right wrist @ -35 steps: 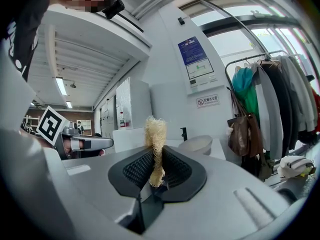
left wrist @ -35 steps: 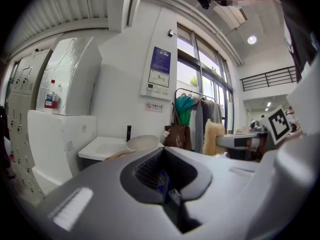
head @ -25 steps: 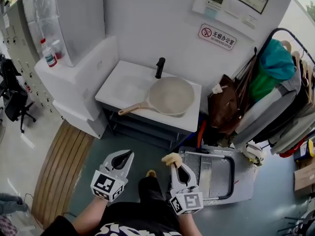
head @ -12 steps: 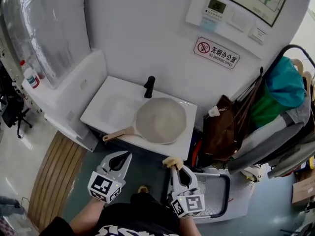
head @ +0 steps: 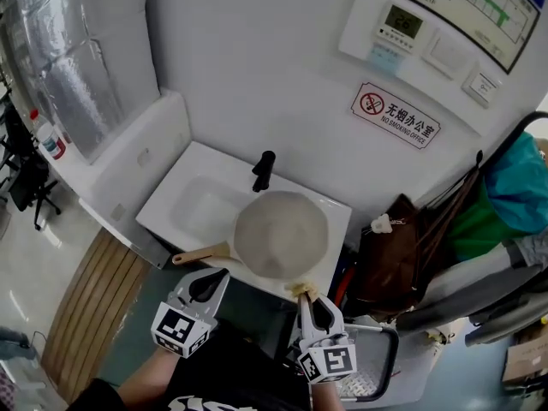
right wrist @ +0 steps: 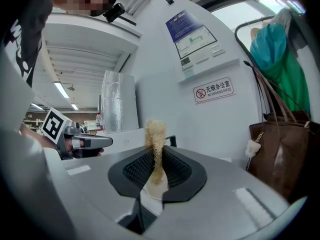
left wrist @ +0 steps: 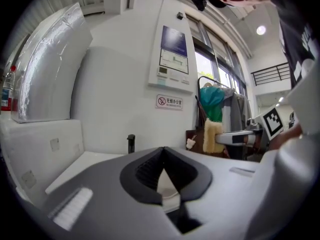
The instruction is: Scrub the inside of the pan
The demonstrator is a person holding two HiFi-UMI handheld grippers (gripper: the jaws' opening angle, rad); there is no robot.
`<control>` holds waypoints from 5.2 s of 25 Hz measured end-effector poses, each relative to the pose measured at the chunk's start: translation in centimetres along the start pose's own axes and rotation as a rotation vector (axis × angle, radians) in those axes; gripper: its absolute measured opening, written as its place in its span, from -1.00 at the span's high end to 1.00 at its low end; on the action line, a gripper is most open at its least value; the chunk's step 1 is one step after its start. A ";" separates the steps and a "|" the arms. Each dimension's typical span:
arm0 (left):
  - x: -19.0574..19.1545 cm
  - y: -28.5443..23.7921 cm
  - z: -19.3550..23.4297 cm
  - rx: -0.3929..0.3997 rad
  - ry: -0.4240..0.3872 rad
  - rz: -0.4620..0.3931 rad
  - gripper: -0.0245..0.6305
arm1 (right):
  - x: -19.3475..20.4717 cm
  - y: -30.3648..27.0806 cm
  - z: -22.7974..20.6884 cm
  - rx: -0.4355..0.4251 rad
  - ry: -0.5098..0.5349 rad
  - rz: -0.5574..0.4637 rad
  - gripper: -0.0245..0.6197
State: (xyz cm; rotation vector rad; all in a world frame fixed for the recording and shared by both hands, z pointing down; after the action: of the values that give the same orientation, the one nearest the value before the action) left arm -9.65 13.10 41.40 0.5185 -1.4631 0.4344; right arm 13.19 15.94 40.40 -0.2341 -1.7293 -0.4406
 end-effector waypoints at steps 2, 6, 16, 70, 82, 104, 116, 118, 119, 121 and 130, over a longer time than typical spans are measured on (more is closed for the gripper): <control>0.5 -0.7 0.6 -0.001 0.007 0.009 0.93 | 0.3 -1.0 -0.3 0.001 -0.002 0.011 0.76; 1.3 -2.7 2.3 0.018 0.017 0.013 0.93 | 1.5 -3.2 -1.3 0.012 -0.003 0.021 0.76; 1.6 -8.7 8.6 0.123 -0.025 0.013 0.93 | 2.7 -10.2 -3.3 0.060 0.008 0.023 0.76; 20.4 -9.4 10.6 0.645 -0.169 0.803 -0.15 | 5.0 -16.6 -4.6 -0.019 -0.022 0.073 0.76; 22.2 -8.4 10.8 0.621 -0.121 0.869 0.19 | 6.5 -16.7 -3.9 -0.055 -0.012 0.131 0.76; 21.6 -8.6 10.7 0.634 -0.100 0.936 0.25 | 19.0 -23.1 0.3 -0.306 0.119 0.583 0.76; 19.7 -8.9 10.2 0.654 -0.111 0.959 0.26 | 23.1 -22.8 1.9 -0.367 0.136 0.705 0.76; 19.4 -8.9 10.1 0.653 -0.113 0.966 0.26 | 23.2 -22.8 1.9 -0.369 0.134 0.702 0.76; 19.2 -8.9 10.1 0.652 -0.114 0.969 0.26 | 23.2 -22.8 1.9 -0.371 0.133 0.699 0.76; 19.0 -8.9 10.0 0.651 -0.115 0.971 0.26 | 23.4 -22.7 1.8 -0.372 0.135 0.701 0.76; 18.8 -8.9 9.9 0.641 -0.117 0.977 0.27 | 23.9 -23.6 1.1 -0.387 0.173 0.713 0.76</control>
State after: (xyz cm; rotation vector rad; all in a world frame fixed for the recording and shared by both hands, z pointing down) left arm -11.37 -0.50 59.85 0.2846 -1.6126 1.7007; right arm -1.92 -6.98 59.67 -1.0214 -1.2688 -0.2476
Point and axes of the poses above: the fingertips, and each gripper's own axes: y backward along the fingers, z to its left, x out of its underside, the point moved 5 cm from there along y, backward along the fingers, and after that the axes turned 14 degrees about -z, right-handed, at the moved point
